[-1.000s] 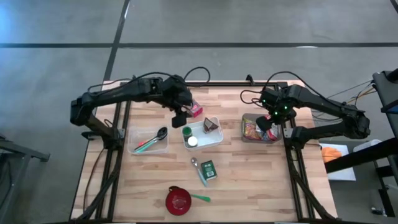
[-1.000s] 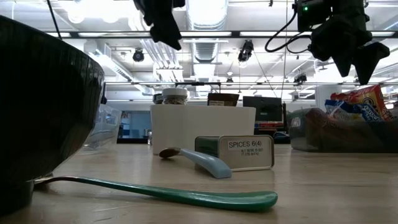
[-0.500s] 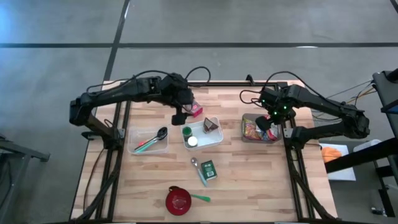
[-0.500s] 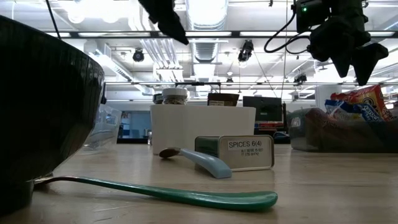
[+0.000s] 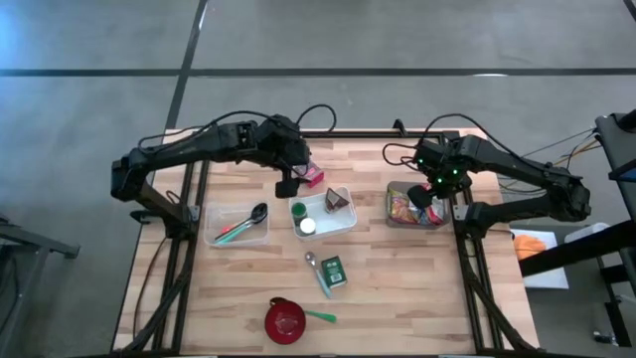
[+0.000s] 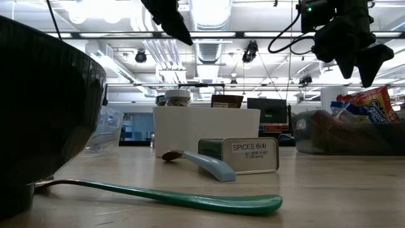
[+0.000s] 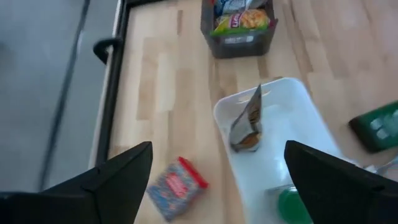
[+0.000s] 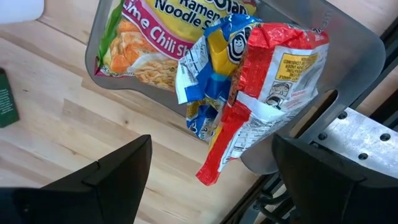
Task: Pick & Place Food Item
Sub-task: Put the red seasoning can into the white bin
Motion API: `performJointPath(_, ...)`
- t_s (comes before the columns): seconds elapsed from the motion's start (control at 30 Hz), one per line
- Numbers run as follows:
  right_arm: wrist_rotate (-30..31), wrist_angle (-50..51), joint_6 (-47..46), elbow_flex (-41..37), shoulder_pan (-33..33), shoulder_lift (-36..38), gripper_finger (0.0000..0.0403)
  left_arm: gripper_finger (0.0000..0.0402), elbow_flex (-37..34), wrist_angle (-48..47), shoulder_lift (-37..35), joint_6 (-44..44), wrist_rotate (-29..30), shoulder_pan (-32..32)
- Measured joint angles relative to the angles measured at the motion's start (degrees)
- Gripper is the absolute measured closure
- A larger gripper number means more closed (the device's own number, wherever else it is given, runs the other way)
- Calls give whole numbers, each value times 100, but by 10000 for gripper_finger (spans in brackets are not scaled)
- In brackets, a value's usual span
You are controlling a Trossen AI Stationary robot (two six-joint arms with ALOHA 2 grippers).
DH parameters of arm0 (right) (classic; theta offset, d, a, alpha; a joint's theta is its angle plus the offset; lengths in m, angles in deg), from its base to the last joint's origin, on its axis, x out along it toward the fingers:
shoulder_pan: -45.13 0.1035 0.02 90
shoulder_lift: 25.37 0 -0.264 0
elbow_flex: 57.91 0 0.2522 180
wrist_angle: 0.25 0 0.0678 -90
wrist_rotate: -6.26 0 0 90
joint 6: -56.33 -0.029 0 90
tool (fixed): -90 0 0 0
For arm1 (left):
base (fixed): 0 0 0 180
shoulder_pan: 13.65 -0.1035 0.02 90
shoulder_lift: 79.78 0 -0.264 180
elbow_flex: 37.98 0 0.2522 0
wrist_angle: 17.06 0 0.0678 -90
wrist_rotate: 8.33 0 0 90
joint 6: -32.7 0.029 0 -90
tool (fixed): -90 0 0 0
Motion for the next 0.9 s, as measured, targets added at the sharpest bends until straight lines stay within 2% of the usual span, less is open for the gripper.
performJointPath(0.13, 0, -49, 0, 0, 0, -2, 73, 34, 2, 127, 67, 527, -132, -391)
performJointPath(0.27, 0, -61, 0, 0, 0, -2, 73, 34, 2, 62, 309, 592, -996, -972)
performJointPath(0.43, 0, -71, 0, 0, 0, -2, 73, 34, 2, -41, 760, 1318, -1712, -1481)
performJointPath(0.53, 0, -82, -1, 0, -1, -2, 73, 34, 2, -128, 1039, 1676, -1870, -1692)
performJointPath(0.77, 0, -107, 0, 0, 0, -2, 73, 34, 0, -306, 1602, 1880, -2181, -1968)
performJointPath(0.9, 0, -154, 0, 0, 0, -2, 73, 34, 0, -308, 1684, 2793, -2234, -1873)
